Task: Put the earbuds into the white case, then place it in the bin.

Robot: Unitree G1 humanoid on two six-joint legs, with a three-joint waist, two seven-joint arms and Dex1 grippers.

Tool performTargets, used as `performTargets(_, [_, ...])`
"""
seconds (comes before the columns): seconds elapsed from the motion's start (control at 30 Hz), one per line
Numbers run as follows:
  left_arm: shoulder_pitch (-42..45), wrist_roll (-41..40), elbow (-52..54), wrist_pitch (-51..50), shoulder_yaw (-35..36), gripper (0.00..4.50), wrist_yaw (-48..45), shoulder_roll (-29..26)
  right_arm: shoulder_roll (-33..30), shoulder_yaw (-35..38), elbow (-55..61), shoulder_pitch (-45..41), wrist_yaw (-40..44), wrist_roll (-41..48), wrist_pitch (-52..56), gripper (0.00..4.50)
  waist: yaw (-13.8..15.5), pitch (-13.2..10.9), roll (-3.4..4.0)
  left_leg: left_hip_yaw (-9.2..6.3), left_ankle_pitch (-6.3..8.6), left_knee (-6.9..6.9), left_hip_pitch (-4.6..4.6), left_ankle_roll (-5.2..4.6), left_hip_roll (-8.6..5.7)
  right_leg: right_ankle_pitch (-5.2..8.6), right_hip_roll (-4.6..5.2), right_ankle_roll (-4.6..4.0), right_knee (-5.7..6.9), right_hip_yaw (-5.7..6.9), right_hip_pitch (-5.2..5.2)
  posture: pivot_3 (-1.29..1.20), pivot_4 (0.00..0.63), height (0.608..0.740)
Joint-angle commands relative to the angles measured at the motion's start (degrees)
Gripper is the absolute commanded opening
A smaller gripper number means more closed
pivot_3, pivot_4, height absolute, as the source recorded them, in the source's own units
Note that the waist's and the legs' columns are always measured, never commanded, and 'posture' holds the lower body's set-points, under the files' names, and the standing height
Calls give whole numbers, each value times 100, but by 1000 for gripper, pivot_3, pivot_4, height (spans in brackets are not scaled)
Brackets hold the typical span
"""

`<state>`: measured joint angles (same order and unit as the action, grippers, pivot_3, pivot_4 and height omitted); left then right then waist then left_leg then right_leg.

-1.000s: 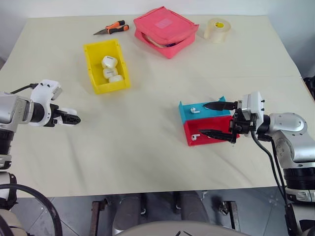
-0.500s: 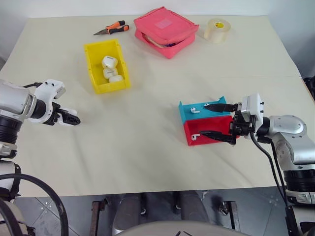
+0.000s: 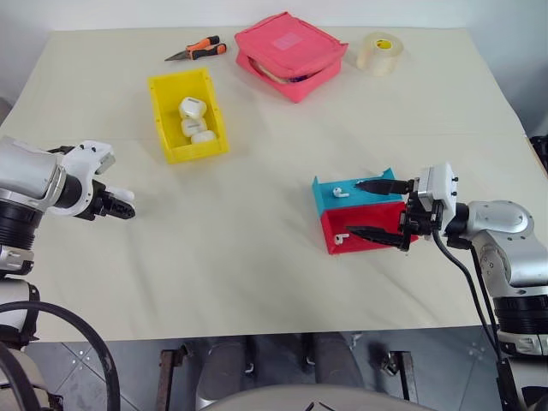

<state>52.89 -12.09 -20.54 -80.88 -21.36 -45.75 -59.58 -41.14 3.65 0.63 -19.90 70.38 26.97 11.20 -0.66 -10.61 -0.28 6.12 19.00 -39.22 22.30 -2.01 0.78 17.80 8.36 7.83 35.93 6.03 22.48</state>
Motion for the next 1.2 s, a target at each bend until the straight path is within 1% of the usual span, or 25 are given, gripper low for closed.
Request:
performTargets(0.03, [-249, -102, 358, -69, 219, 2779, -6, 21, -88, 183, 173, -35, -53, 38, -57, 4500, 22, 0, 0, 1, 0, -1, 0, 0, 0, 0, 0, 0, 0, -1, 0, 0, 150, 740])
performTargets(0.13, [-495, -200, 887, 305, 815, 2779, 100, 135, -144, 271, 252, 4, -122, 63, -10, 4500, 53, 0, 0, 2, 0, -3, 0, 0, 2, -1, 0, 1, 1, -3, 0, 0, 150, 740])
performTargets(0.2, [-824, -468, 1706, 817, 1502, 2779, 135, 432, -247, 400, 409, 133, -192, 94, 47, 4500, 117, -1, -2, -4, -1, -9, 5, -2, 2, -2, 2, 2, 2, -1, 0, 0, 150, 740])
performTargets(0.23, [-1070, -673, 2236, 1055, 1845, 2779, 125, 667, -299, 480, 523, 224, -253, 106, 87, 4500, 148, -3, -5, -12, -2, -17, 10, -4, 1, -2, 5, 3, 5, 1, 0, 0, 150, 740])
performTargets(0.3, [-1525, -838, 3063, 1649, 2229, 2779, 205, 1045, -379, 598, 694, 368, -374, 106, 159, 4500, 199, -4, -6, -25, 0, -35, 25, -8, 1, -5, 9, 7, 2, 5, -3, 0, 150, 740])
performTargets(0.33, [-1696, -876, 3314, 1856, 2388, 2779, 314, 1271, -409, 643, 772, 429, -443, 104, 218, 4500, 200, -5, -10, -30, 2, -47, 33, -10, 0, -7, 11, 10, 2, 7, -4, 0, 150, 740])
performTargets(0.37, [-1872, -1000, 3514, 2171, 2515, 2779, 370, 1614, -443, 729, 926, 568, -532, 124, 302, 4500, 202, -5, -10, -33, 3, -60, 42, -12, 0, -10, 10, 16, 0, 9, -6, 0, 150, 740])
performTargets(0.43, [-2109, -1284, 3638, 3248, 2709, 2779, 310, 2460, -515, 905, 1216, 890, -681, 133, 420, 4500, 224, -4, -7, -38, 3, -75, 51, -13, -2, -13, 9, 22, 1, 14, -5, 0, 150, 740])
performTargets(0.47, [-2169, -1365, 3620, 3660, 2772, 2779, 268, 2751, -534, 964, 1318, 1001, -730, 142, 455, 4500, 235, -3, -5, -41, 3, -77, 54, -13, -2, -14, 9, 22, -1, 19, -6, 0, 150, 740])
performTargets(0.53, [-2169, -1290, 3295, 4688, 2724, 2779, 126, 3253, -568, 1061, 1489, 1152, -890, 137, 577, 4500, 223, -5, -9, -42, 3, -86, 56, -14, -3, -15, 8, 24, 2, 22, -9, 0, 150, 740])
performTargets(0.6, [-2132, -1213, 2983, 5353, 2593, 2779, -103, 3490, -582, 1117, 1588, 1212, -1049, 109, 691, 4500, 211, -4, -9, -38, 0, -86, 55, -17, -4, -17, 8, 28, 2, 22, -8, 0, 150, 740])
performTargets(0.73, [-1863, -1174, 2037, 6755, 2166, 2779, -772, 4182, -601, 1337, 1931, 1424, -1338, 174, 959, 4500, 219, 1, -2, -29, 0, -79, 50, -17, -6, -17, 7, 28, 0, 23, -6, 0, 150, 740])
performTargets(0.93, [-1696, -827, 853, 8467, 1381, 2779, -2019, 4675, -618, 1550, 2303, 1647, -1652, 321, 1385, 4500, 234, 0, -2, -30, 1, -82, 56, -29, -15, -21, 9, 35, -6, 23, -7, 0, 150, 740])
performTargets(1.0, [-1684, -940, 763, 8640, 1253, 2779, -2290, 4876, -627, 1603, 2425, 1767, -1735, 273, 1422, 4500, 236, 0, -2, -32, 1, -84, 61, -31, -15, -21, 10, 35, -7, 26, -7, 0, 150, 740])
performTargets(1.07, [-1716, -1126, 838, 8529, 1203, 2779, -2459, 5005, -641, 1672, 2563, 1912, -1824, 210, 1443, 4500, 231, 0, -2, -37, 1, -85, 66, -34, -16, -22, 11, 36, -8, 27, -6, 0, 150, 740])
performTargets(1.2, [-1922, -1305, 1142, 8304, 1034, 2779, -2751, 5032, -704, 1930, 2929, 2235, -1967, 310, 1694, 4500, 218, 1, -2, -44, 1, -85, 67, -35, -11, -22, 9, 37, -9, 33, -6, 0, 150, 740])
